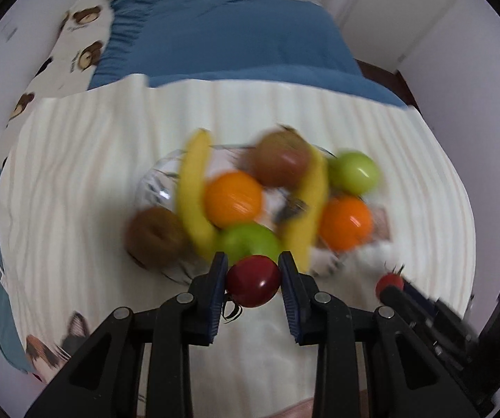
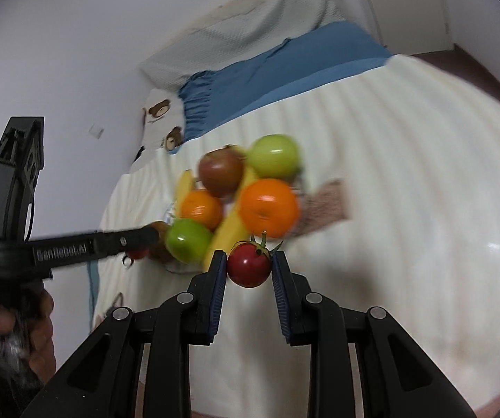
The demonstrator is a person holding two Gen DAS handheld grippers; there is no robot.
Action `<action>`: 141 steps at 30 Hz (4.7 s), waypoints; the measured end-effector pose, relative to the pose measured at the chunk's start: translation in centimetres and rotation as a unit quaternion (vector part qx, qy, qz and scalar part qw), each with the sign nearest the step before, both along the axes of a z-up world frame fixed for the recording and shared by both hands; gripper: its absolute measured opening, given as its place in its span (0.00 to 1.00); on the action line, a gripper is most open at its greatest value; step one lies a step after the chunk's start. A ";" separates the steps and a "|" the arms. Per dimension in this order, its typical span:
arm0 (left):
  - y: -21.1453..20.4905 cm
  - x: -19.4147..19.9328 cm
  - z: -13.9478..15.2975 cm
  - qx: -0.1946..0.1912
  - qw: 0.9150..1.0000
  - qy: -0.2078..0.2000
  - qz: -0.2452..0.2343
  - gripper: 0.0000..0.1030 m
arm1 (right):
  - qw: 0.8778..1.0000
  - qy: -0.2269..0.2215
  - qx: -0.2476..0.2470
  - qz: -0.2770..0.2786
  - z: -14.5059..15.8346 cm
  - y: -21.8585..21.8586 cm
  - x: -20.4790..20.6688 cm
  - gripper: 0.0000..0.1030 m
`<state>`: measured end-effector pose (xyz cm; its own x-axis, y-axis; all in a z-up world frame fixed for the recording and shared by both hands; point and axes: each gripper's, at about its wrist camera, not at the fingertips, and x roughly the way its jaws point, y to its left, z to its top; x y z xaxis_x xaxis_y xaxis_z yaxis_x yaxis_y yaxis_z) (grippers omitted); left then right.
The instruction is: Organize fruits
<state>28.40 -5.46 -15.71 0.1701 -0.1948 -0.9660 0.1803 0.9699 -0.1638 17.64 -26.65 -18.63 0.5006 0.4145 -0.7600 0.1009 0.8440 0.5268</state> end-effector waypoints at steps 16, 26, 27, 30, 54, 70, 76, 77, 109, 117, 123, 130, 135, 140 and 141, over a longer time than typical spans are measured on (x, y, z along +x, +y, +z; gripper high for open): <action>3.1 7.8 -5.1 -0.129 0.985 0.116 0.025 0.26 | 0.999 0.021 0.012 0.021 -1.9 5.5 8.0 0.28; 0.2 8.4 -5.9 -0.130 0.983 0.133 -0.003 0.38 | 0.997 0.053 -0.013 0.051 -3.0 6.4 10.7 0.42; 0.0 8.4 -5.7 -0.122 0.984 0.127 -0.009 0.42 | 0.997 0.056 -0.017 0.047 -2.9 6.2 10.7 0.52; -0.2 8.1 -4.3 -0.098 0.991 0.091 -0.019 0.60 | 0.997 0.060 -0.017 0.034 -2.4 5.5 10.4 0.69; 3.2 0.5 -1.8 0.083 0.995 -0.054 0.012 0.96 | 0.971 0.088 -0.223 -0.011 2.0 5.2 6.9 0.98; 3.9 -6.0 6.4 0.062 0.990 -0.119 0.030 0.96 | 0.971 0.035 -0.235 -0.022 9.5 5.5 2.0 0.98; 4.4 -11.3 10.9 0.062 0.985 -0.157 0.033 0.96 | 0.971 -0.008 -0.237 -0.025 14.9 5.8 -3.3 0.98; 4.5 -12.2 11.6 0.063 0.984 -0.165 0.033 0.96 | 0.971 -0.016 -0.239 -0.025 15.8 5.9 -4.1 0.98; 4.9 -22.6 19.7 0.049 0.967 -0.246 0.056 0.99 | 0.969 -0.114 -0.218 -0.014 28.0 7.8 -17.2 1.00; 4.3 -18.7 16.1 0.063 0.966 -0.242 0.068 1.00 | 0.962 -0.108 -0.249 -0.027 24.2 6.8 -13.0 1.00; 3.7 -15.9 13.1 0.076 0.969 -0.225 0.072 1.00 | 0.961 -0.095 -0.256 -0.034 20.6 5.9 -9.6 1.00; 3.2 -13.8 10.8 0.088 0.970 -0.215 0.071 1.00 | 0.961 -0.078 -0.262 -0.037 17.2 5.2 -6.5 1.00; 3.0 -12.9 9.8 0.093 0.971 -0.211 0.070 1.00 | 0.961 -0.068 -0.264 -0.036 15.5 5.2 -5.2 1.00; 3.0 -12.2 9.0 0.093 0.972 -0.205 0.072 1.00 | 0.962 -0.060 -0.264 -0.033 14.3 5.4 -4.2 1.00; 3.0 -12.1 8.9 0.093 0.972 -0.204 0.072 1.00 | 0.962 -0.060 -0.265 -0.032 14.2 5.4 -4.1 1.00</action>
<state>16.32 -2.45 -6.82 0.5590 0.0312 -0.8286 0.0532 0.9959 0.0734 13.54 -21.26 -4.48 0.6091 -0.0507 -0.7915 0.1272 0.9913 0.0344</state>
